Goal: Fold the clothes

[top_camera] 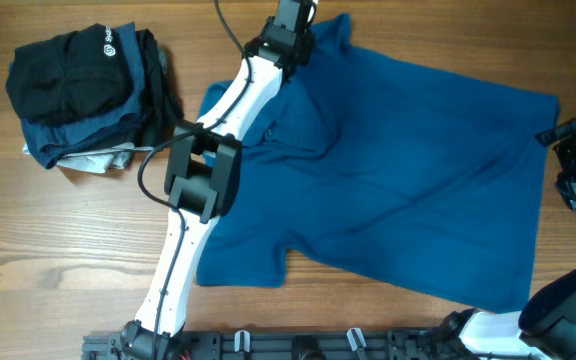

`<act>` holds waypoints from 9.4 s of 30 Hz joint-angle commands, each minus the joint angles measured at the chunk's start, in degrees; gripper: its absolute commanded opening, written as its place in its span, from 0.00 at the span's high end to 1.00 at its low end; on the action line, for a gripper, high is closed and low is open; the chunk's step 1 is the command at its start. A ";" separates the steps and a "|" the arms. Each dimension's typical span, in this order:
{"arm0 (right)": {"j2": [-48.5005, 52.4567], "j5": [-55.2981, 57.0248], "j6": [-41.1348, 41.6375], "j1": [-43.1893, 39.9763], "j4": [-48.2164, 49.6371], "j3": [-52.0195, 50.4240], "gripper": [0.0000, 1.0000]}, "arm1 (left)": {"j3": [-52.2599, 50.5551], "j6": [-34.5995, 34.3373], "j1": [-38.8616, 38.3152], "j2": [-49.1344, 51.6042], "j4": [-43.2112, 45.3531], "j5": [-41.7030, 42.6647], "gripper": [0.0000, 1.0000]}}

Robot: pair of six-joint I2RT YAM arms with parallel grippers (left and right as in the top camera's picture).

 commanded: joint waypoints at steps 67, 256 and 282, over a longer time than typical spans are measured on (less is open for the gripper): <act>-1.07 -0.74 -0.33 0.13 0.17 0.79 0.00 | 0.17 0.07 -0.70 2.80 6.29 -3.26 0.80; 48.96 21.66 -13.99 14.38 -30.32 59.39 0.96 | 4.13 -25.73 10.14 -30.73 -40.76 7.78 0.00; 64.30 29.64 -17.09 13.99 -7.63 58.75 0.96 | 4.13 -25.73 10.14 -30.73 -40.76 7.78 0.00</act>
